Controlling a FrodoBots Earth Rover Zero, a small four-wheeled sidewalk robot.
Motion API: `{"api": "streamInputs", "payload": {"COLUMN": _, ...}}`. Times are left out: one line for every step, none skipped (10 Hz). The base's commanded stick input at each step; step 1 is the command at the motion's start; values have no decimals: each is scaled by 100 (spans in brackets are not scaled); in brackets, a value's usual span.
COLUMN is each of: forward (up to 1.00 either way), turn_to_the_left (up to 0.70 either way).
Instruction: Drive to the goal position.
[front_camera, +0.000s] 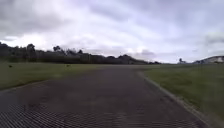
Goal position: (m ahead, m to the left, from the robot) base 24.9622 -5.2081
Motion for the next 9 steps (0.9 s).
{"api": "streamInputs", "payload": {"forward": 70, "turn_to_the_left": 0}}
{"api": "streamInputs", "payload": {"forward": 70, "turn_to_the_left": 0}}
{"api": "streamInputs", "payload": {"forward": 70, "turn_to_the_left": 0}}
{"api": "streamInputs", "payload": {"forward": 70, "turn_to_the_left": 0}}
{"api": "streamInputs", "payload": {"forward": 70, "turn_to_the_left": 0}}
{"api": "streamInputs", "payload": {"forward": 70, "turn_to_the_left": 0}}
{"api": "streamInputs", "payload": {"forward": 70, "turn_to_the_left": 0}}
{"api": "streamInputs", "payload": {"forward": 70, "turn_to_the_left": 0}}
{"api": "streamInputs", "payload": {"forward": 70, "turn_to_the_left": 0}}
